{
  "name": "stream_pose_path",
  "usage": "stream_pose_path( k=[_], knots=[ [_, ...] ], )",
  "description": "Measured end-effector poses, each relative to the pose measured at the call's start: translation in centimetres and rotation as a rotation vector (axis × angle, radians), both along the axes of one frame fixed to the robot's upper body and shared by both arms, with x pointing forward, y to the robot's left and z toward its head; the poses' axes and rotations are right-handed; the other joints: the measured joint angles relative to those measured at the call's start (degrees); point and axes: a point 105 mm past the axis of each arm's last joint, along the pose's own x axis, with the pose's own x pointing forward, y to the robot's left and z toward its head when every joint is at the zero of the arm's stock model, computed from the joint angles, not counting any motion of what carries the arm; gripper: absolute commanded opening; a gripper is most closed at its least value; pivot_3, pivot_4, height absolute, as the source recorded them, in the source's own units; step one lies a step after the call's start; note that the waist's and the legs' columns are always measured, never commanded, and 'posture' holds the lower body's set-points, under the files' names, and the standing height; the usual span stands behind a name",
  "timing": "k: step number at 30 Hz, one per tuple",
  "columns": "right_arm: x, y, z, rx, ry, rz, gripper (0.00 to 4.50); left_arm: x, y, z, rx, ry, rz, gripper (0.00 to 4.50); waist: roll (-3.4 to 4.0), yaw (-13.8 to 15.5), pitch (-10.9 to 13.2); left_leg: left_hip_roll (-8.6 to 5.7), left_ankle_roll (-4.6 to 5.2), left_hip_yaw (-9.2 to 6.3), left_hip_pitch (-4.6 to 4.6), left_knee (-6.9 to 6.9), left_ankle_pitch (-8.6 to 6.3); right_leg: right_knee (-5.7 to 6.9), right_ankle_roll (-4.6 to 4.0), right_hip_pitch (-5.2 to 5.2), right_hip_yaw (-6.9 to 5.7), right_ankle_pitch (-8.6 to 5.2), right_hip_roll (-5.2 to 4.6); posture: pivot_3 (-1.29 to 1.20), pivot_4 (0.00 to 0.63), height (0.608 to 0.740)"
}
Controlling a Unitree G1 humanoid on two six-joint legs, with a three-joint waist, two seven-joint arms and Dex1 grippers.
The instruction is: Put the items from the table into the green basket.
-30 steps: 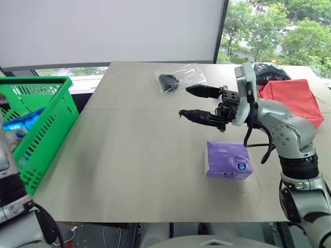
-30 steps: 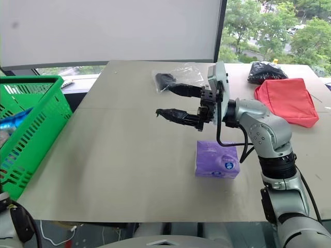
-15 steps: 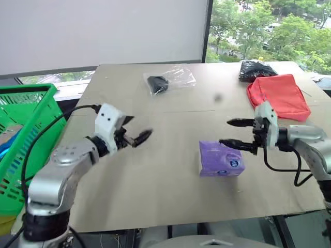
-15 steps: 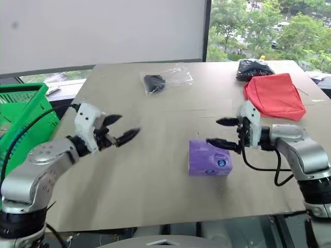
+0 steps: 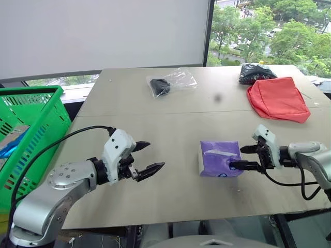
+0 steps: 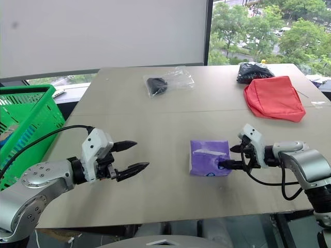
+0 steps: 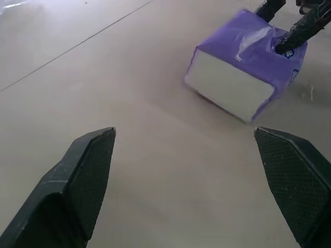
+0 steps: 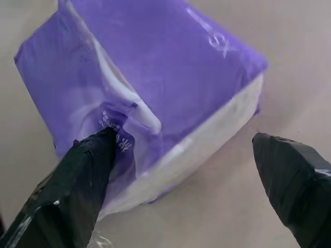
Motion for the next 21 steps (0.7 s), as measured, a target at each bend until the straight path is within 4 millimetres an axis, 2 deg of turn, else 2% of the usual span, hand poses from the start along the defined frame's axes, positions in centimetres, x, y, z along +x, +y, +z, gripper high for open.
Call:
stream_pose_path(
  k=[1, 3, 6, 7, 12, 21],
  knots=[
    [-0.1, 0.4, -0.1, 0.027, 0.020, -0.012, 4.50, 0.0, 0.0, 0.0, 0.000, -0.001, 0.002, 4.44, -0.01, -0.1, 0.0, 0.02, 0.00, 0.01, 0.00, -0.01, 0.00, 0.00, 0.00, 0.00, 0.01, 0.00, 0.03, 0.00, 0.000, 0.740],
    [-0.3, 1.9, -0.5, 0.116, 0.088, -0.041, 3.96, 0.1, 0.0, 0.1, 0.001, -0.006, 0.005, 4.50, 0.00, -0.2, 0.0, 0.04, 0.00, 0.03, 0.04, -0.01, 0.00, 0.03, 0.02, -0.01, 0.02, 0.00, 0.06, 0.00, 0.000, 0.740],
    [-0.4, 2.6, -0.8, 0.141, 0.107, -0.050, 2.81, 0.1, -0.1, 0.1, 0.001, -0.007, 0.006, 4.50, 0.12, -0.1, 0.0, 0.03, 0.01, 0.03, 0.04, 0.01, 0.00, 0.03, 0.03, -0.01, 0.02, 0.00, 0.05, 0.01, 0.000, 0.740],
    [-0.1, 2.6, -0.7, 0.137, 0.092, -0.053, 2.28, 0.1, -0.1, 0.1, 0.001, -0.007, 0.006, 4.50, 0.12, -0.1, 0.0, 0.03, 0.01, 0.04, 0.05, 0.01, 0.00, 0.01, 0.04, 0.00, 0.02, 0.00, 0.05, 0.01, 0.000, 0.740],
    [1.6, 2.4, 0.0, 0.131, 0.001, -0.098, 0.17, 0.2, 0.0, 0.1, 0.000, -0.013, 0.016, 4.50, 0.07, -0.2, -0.1, 0.03, 0.01, 0.10, 0.08, 0.01, 0.00, 0.01, 0.05, 0.00, 0.06, 0.01, 0.05, 0.01, 0.000, 0.740],
    [3.1, 3.8, 0.5, 0.186, -0.071, -0.115, 0.17, 1.2, -0.8, 0.9, -0.108, -0.060, 0.079, 4.50, 0.09, -0.1, -0.1, 0.03, 0.01, 0.05, 0.03, 0.01, 0.00, 0.02, 0.04, -0.01, 0.04, 0.01, 0.08, 0.02, 0.000, 0.740]
  ],
)
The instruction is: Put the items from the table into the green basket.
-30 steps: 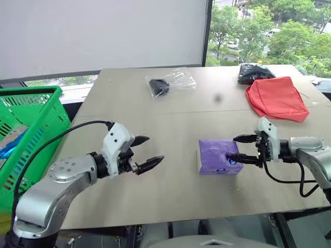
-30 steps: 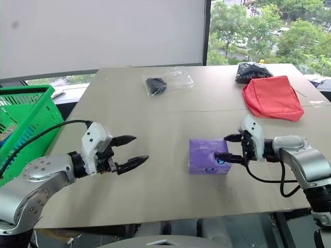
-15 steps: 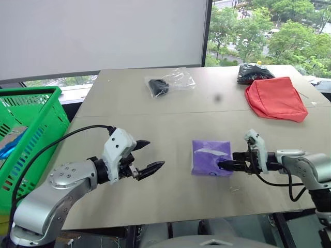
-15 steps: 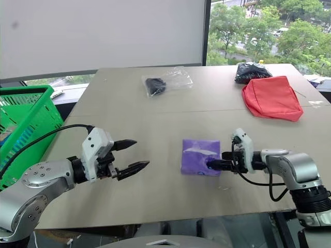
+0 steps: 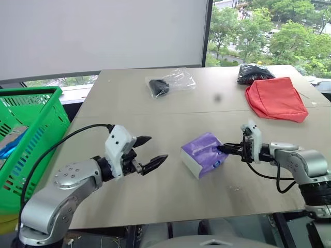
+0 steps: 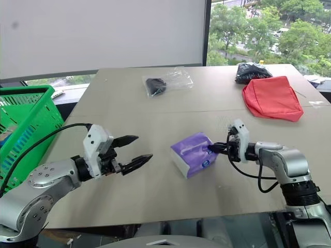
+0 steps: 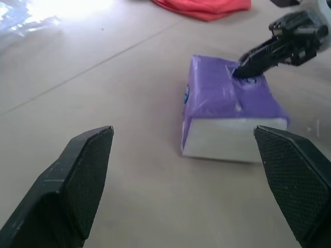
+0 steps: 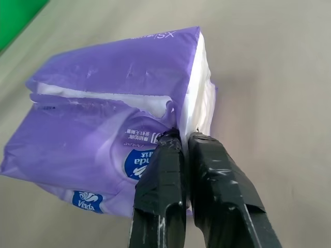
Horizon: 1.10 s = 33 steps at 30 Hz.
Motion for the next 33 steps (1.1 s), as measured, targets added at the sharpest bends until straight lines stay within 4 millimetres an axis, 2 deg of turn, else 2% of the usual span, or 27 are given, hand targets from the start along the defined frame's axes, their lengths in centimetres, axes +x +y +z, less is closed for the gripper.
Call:
stream_pose_path(
  k=[4, 11, 14, 19, 24, 30, 33],
  knots=[
    [0.6, 1.4, 1.3, 0.057, -0.038, 0.018, 0.17, 0.5, -0.5, -0.1, -0.017, -0.006, 0.010, 4.50, 0.04, 0.1, 0.0, -0.02, 0.00, -0.02, -0.09, 0.00, 0.00, -0.02, -0.02, -0.05, -0.01, 0.01, 0.00, 0.01, 0.000, 0.740],
    [0.6, 3.9, 5.0, 0.178, -0.163, 0.114, 0.17, 1.5, -0.3, 0.0, -0.068, 0.002, 0.049, 4.50, 0.07, 0.1, 0.0, -0.03, -0.01, -0.06, -0.13, 0.00, -0.01, -0.03, -0.02, -0.07, -0.04, 0.01, -0.03, 0.00, 0.000, 0.740],
    [0.8, 4.3, 6.0, 0.189, -0.208, 0.128, 0.17, 1.9, -0.2, -0.6, -0.100, 0.029, 0.063, 4.50, 0.08, 0.2, 0.0, -0.04, 0.00, -0.07, -0.12, 0.00, 0.00, -0.02, -0.01, -0.06, -0.07, 0.01, -0.03, 0.00, 0.000, 0.740],
    [0.8, 5.1, 6.5, 0.224, -0.230, 0.138, 0.17, 2.0, -1.7, -1.2, -0.132, 0.060, 0.006, 4.50, 0.09, 0.1, 0.1, -0.06, 0.00, -0.05, -0.14, 0.00, 0.00, -0.04, -0.07, -0.07, -0.04, 0.04, -0.04, -0.01, 0.000, 0.740],
    [0.7, 5.6, 7.3, 0.242, -0.254, 0.158, 0.17, 3.1, -2.9, -2.1, -0.166, 0.085, -0.018, 4.50, 0.14, 0.1, 0.1, -0.08, 0.00, -0.08, -0.14, -0.01, 0.00, -0.03, -0.20, -0.07, -0.07, 0.11, 0.09, -0.02, 0.000, 0.740],
    [0.3, 5.9, 7.7, 0.251, -0.266, 0.179, 0.17, 5.0, -2.1, -3.5, -0.179, 0.101, 0.043, 4.50, 0.15, -0.2, 0.1, -0.08, 0.00, -0.07, -0.14, -0.01, 0.00, -0.03, -0.20, -0.08, -0.05, 0.11, 0.20, -0.02, 0.000, 0.740],
    [0.2, 5.9, 7.7, 0.258, -0.264, 0.185, 0.17, 5.6, -2.6, -4.3, -0.207, 0.127, 0.027, 4.50, 0.16, 0.0, 0.1, -0.11, 0.00, -0.10, -0.18, 0.00, 0.00, -0.05, -0.20, -0.08, -0.09, 0.12, 0.19, -0.03, 0.000, 0.740]
  ],
)
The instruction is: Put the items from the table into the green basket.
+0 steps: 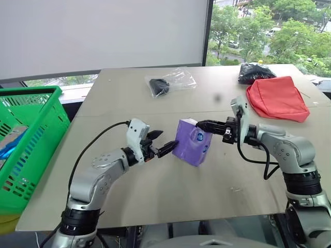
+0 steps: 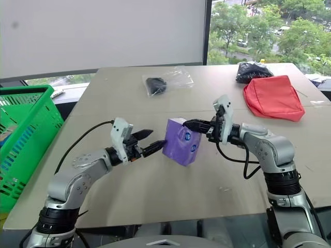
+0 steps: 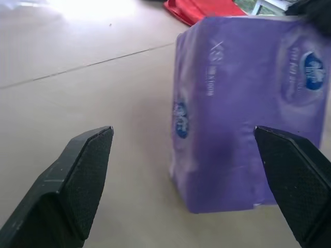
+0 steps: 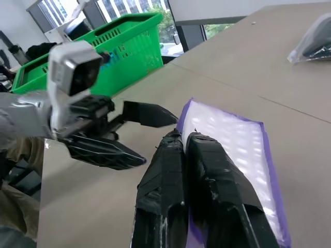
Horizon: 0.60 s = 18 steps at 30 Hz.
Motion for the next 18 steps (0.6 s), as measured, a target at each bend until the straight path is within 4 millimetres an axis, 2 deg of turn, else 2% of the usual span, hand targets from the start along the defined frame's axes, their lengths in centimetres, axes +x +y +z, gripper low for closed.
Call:
stream_pose_path(
  k=[7, 8, 10, 12, 15, 18],
  knots=[
    [-0.1, 0.1, 0.0, -0.003, -0.003, 0.010, 0.17, -0.6, -3.6, 0.7, -0.158, 0.032, -0.226, 4.50, 0.00, -0.2, 0.0, -0.03, 0.00, 0.02, 0.00, 0.01, 0.00, 0.01, 0.01, -0.01, 0.03, 0.00, 0.03, -0.04, 0.000, 0.740],
    [-0.1, 0.0, -0.1, -0.007, -0.003, 0.007, 0.00, -0.6, -3.8, 0.7, -0.162, 0.038, -0.248, 4.10, 0.00, -0.3, 0.0, -0.02, 0.00, 0.02, 0.01, 0.00, 0.00, 0.02, 0.01, -0.01, 0.04, 0.00, 0.06, -0.04, 0.000, 0.740],
    [0.0, -0.1, -0.1, -0.012, -0.004, 0.001, 0.00, -0.7, -4.2, 0.5, -0.159, 0.050, -0.274, 3.83, 0.01, -0.3, 0.0, -0.02, 0.00, 0.01, 0.02, 0.00, 0.00, 0.02, 0.04, -0.01, 0.03, -0.03, 0.09, -0.04, 0.000, 0.740],
    [0.0, 0.0, -0.2, -0.019, -0.007, 0.001, 0.00, -0.8, -4.3, -0.4, -0.154, 0.084, -0.285, 2.84, 0.03, -0.3, 0.0, 0.00, 0.00, 0.00, 0.01, 0.00, 0.00, 0.02, 0.08, -0.02, 0.02, -0.05, 0.10, -0.05, 0.000, 0.740],
    [0.1, 0.0, -0.2, -0.020, -0.013, 0.000, 0.00, -0.7, -4.5, -1.0, -0.144, 0.107, -0.287, 1.69, 0.03, -0.2, 0.0, 0.00, 0.00, 0.00, 0.00, 0.00, 0.00, 0.01, 0.16, -0.02, 0.03, -0.09, 0.08, -0.05, 0.000, 0.740],
    [0.1, 0.1, -0.2, -0.019, -0.017, -0.003, 0.00, -0.8, -5.0, -1.4, -0.120, 0.114, -0.297, 0.17, 0.03, -0.2, 0.0, -0.01, 0.00, 0.02, -0.01, 0.00, 0.00, 0.00, 0.17, -0.02, 0.05, -0.09, 0.03, -0.05, 0.000, 0.740]
  ],
)
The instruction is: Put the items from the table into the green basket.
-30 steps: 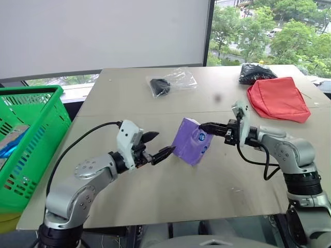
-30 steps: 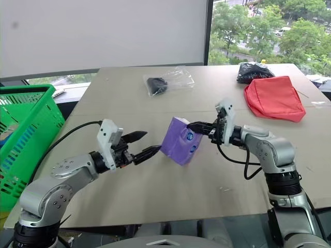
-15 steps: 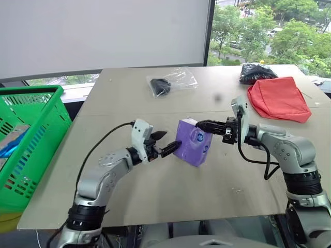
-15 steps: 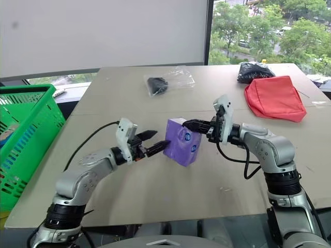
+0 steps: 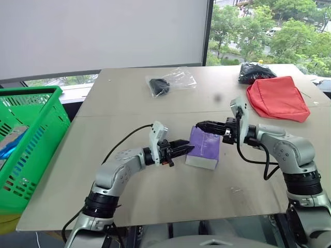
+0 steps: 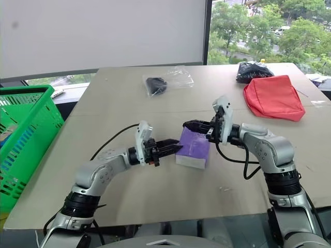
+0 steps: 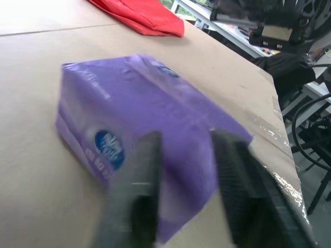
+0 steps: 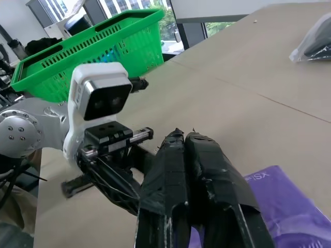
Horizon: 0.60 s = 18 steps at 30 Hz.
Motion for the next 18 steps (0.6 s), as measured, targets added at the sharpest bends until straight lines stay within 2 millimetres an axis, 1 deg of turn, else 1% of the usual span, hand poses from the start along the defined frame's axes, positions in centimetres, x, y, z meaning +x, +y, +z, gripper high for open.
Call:
stream_pose_path(
  k=[1, 5, 10, 11, 13, 14, 16, 17, 18],
  knots=[
    [0.0, 0.0, 0.0, 0.000, 0.001, -0.001, 0.00, 0.0, 0.0, -0.3, 0.014, 0.003, 0.003, 0.08, 0.00, 0.0, 0.0, 0.00, 0.00, 0.00, 0.00, 0.00, 0.00, 0.00, 0.00, 0.00, 0.00, 0.00, 0.00, -0.05, 0.000, 0.740],
    [0.0, -0.1, -0.2, -0.002, 0.004, -0.011, 0.00, 0.1, -0.2, -1.5, 0.074, 0.019, 0.017, 0.08, 0.00, 0.0, 0.0, 0.01, 0.00, -0.03, 0.01, 0.00, 0.00, 0.01, 0.00, 0.00, -0.01, 0.00, 0.01, -0.05, 0.000, 0.740],
    [0.2, -0.2, 0.1, 0.007, -0.017, -0.021, 0.00, 1.1, -0.6, -1.8, 0.093, 0.018, 0.089, 0.08, 0.03, 0.2, 0.0, 0.00, 0.01, -0.04, 0.01, 0.02, 0.00, 0.02, 0.04, 0.03, -0.03, -0.01, 0.00, -0.05, 0.000, 0.740],
    [0.2, -0.4, 0.2, 0.003, -0.025, -0.021, 0.29, 1.3, -0.6, -1.8, 0.099, 0.014, 0.104, 0.30, 0.04, 0.2, 0.0, -0.02, 0.01, -0.04, 0.02, 0.03, 0.00, 0.02, 0.04, 0.03, -0.03, -0.01, -0.01, -0.05, 0.000, 0.740],
    [0.3, -1.5, 0.4, -0.040, -0.064, -0.031, 0.96, 1.6, -0.6, -1.9, 0.118, 0.003, 0.125, 0.92, 0.05, 0.2, 0.0, -0.04, 0.01, -0.02, 0.01, 0.04, 0.00, 0.01, 0.05, 0.04, -0.02, 0.00, -0.04, -0.06, 0.000, 0.740],
    [0.4, -2.3, 0.4, -0.072, -0.079, -0.039, 1.39, 1.7, -0.5, -1.9, 0.128, -0.007, 0.135, 1.31, 0.05, 0.2, 0.0, -0.06, 0.01, -0.03, 0.01, 0.04, 0.00, 0.00, 0.05, 0.04, -0.03, 0.00, -0.06, -0.07, 0.000, 0.740],
    [0.3, -4.3, 0.4, -0.124, -0.105, -0.066, 2.41, 1.8, -0.2, -1.8, 0.153, -0.023, 0.167, 2.28, 0.05, 0.2, 0.0, -0.08, 0.01, -0.02, 0.00, 0.04, 0.00, -0.02, 0.06, 0.03, -0.01, -0.01, -0.08, -0.07, 0.000, 0.740],
    [0.4, -5.3, 0.3, -0.155, -0.125, -0.085, 3.00, 1.8, 0.0, -1.6, 0.155, -0.031, 0.186, 2.35, 0.05, 0.1, 0.0, -0.08, 0.01, -0.02, -0.02, 0.04, 0.00, -0.03, 0.07, 0.03, -0.01, -0.02, -0.08, -0.08, 0.000, 0.740],
    [0.4, -6.0, 0.2, -0.181, -0.138, -0.097, 3.42, 1.8, 0.0, -1.2, 0.150, -0.042, 0.195, 2.35, 0.05, 0.0, 0.0, -0.07, 0.01, -0.01, -0.03, 0.02, -0.01, -0.03, 0.07, 0.01, 0.01, -0.03, -0.09, -0.08, 0.000, 0.740]
  ],
)
